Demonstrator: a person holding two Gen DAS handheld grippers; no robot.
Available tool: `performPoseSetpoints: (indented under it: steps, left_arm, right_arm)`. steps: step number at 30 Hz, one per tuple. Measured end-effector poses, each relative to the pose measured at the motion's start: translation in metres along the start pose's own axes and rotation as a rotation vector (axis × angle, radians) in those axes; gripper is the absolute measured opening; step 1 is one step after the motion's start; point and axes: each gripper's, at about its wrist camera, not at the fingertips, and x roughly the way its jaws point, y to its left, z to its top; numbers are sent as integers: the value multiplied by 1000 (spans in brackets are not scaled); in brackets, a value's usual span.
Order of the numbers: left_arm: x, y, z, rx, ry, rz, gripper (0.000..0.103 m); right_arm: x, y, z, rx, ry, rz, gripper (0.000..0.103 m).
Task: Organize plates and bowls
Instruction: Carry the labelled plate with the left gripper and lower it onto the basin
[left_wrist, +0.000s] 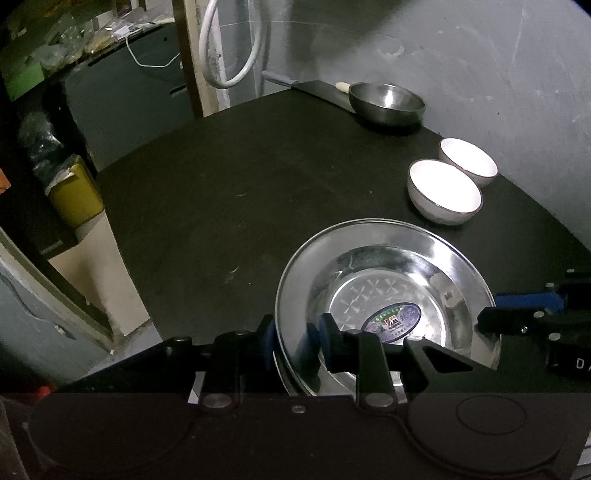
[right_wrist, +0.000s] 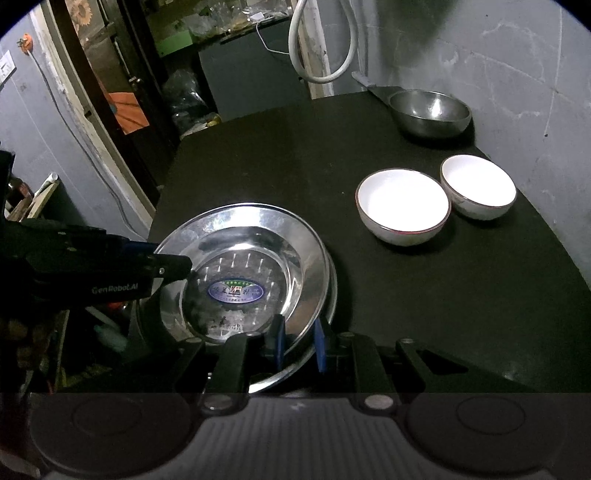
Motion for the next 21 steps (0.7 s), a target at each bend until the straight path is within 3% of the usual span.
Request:
performPoseSetpoints:
  steps: [17,21]
  left_arm:
    - [6,-12,-5,45,41,14,29]
    - [5,-12,-4,39,39,7,38]
  right_arm:
    - [1,9,-2,-44,5,29,19]
    - [-1,7,-2,-41,1,26,21]
